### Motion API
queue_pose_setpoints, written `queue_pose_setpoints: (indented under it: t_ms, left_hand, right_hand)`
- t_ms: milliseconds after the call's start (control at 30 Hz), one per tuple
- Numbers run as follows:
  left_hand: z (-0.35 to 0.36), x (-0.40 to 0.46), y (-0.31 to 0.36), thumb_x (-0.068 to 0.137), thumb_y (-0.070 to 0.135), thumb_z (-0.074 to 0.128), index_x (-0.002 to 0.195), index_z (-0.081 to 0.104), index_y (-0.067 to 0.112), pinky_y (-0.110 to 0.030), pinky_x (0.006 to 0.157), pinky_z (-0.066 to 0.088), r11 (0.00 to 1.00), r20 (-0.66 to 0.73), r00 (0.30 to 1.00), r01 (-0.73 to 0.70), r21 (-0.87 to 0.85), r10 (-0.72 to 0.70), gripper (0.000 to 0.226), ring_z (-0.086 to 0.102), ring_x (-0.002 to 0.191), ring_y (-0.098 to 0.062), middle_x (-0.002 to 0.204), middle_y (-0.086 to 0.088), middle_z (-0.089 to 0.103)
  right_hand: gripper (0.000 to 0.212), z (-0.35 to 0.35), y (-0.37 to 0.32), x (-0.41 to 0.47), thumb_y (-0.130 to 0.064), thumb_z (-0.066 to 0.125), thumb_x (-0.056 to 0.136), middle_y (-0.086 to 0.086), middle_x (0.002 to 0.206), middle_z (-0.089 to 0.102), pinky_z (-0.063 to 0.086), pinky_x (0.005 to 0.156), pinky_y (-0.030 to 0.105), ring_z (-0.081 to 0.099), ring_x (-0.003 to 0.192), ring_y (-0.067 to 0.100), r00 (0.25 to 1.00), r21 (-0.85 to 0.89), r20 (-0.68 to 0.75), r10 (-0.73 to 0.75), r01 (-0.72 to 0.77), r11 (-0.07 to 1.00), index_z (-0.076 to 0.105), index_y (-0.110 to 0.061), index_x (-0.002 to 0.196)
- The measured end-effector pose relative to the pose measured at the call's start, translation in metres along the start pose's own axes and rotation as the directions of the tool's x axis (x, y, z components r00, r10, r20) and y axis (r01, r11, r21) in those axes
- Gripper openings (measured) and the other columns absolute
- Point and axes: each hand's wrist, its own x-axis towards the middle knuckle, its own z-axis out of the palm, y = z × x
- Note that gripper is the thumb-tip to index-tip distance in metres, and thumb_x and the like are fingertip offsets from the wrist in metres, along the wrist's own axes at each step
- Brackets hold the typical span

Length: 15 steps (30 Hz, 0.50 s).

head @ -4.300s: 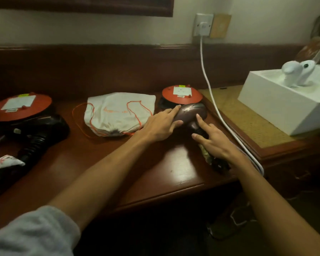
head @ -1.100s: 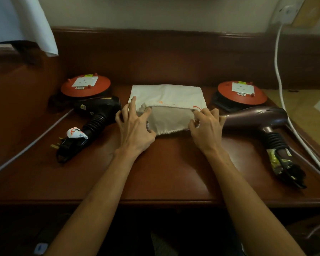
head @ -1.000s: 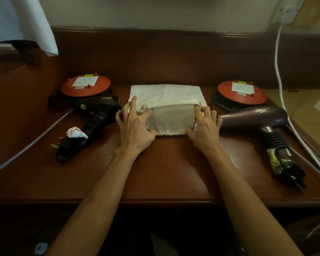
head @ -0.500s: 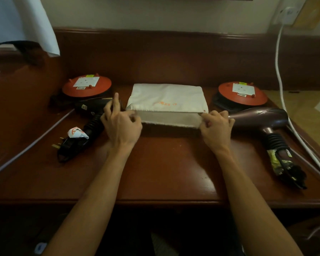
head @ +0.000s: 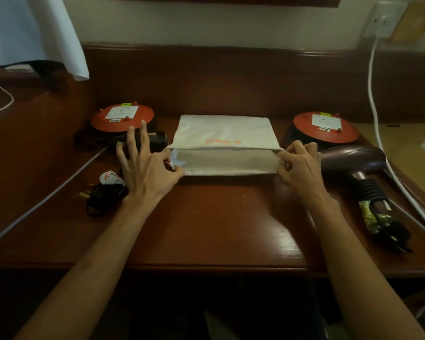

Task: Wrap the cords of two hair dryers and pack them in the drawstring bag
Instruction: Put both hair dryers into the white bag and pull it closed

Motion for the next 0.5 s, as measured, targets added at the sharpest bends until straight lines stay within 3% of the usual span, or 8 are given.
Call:
queue_pose_setpoints:
  t_ms: [167,300,400,500]
  left_hand:
    - [-0.003,0.001,-0.009,0.076,0.063,0.072,0.107,0.08,0.03,-0.061,0.117,0.016,0.999,-0.019,1.0,-0.002,-0.052,0.001,0.046,0.017,0.151,-0.039,0.167,-0.012,0.023]
    - [0.0,-0.004,-0.008,0.086,0.038,0.076,0.105,0.081,0.02,-0.057,0.114,0.023,0.978,-0.022,0.997,-0.082,-0.193,0.08,0.027,0.032,0.144,-0.036,0.16,-0.011,0.039]
    - [0.0,-0.005,-0.006,0.086,0.018,0.074,0.106,0.081,0.019,-0.053,0.113,0.025,0.952,-0.056,0.998,-0.035,-0.305,0.019,0.021,0.037,0.14,-0.033,0.155,-0.01,0.047]
    - [-0.006,-0.004,-0.007,0.083,0.011,0.075,0.091,0.082,0.024,-0.051,0.115,0.02,0.926,0.018,1.0,0.0,-0.378,0.007,0.017,0.033,0.142,-0.033,0.156,-0.006,0.046]
  right_hand:
    - [0.026,-0.006,0.01,-0.002,-0.011,0.069,0.091,0.007,0.115,0.059,0.042,0.096,0.047,0.042,0.11,0.031,0.999,0.038,0.01,-0.034,0.033,0.999,0.074,-0.009,0.117]
    - [0.027,-0.006,0.011,-0.01,-0.003,0.062,0.094,0.011,0.112,0.066,0.052,0.089,0.046,0.056,0.101,0.027,0.998,0.162,0.021,-0.064,0.06,0.985,0.069,-0.001,0.12]
    - [0.02,-0.005,0.01,-0.016,-0.009,0.063,0.095,0.013,0.099,0.07,0.054,0.078,0.044,0.059,0.088,0.025,0.997,0.166,-0.014,-0.072,0.073,0.983,0.072,-0.001,0.111]
    - [0.019,-0.012,0.012,-0.018,-0.014,0.067,0.093,0.01,0.101,0.072,0.051,0.079,0.039,0.056,0.093,0.022,1.0,0.179,-0.014,-0.015,0.017,0.984,0.075,-0.004,0.107]
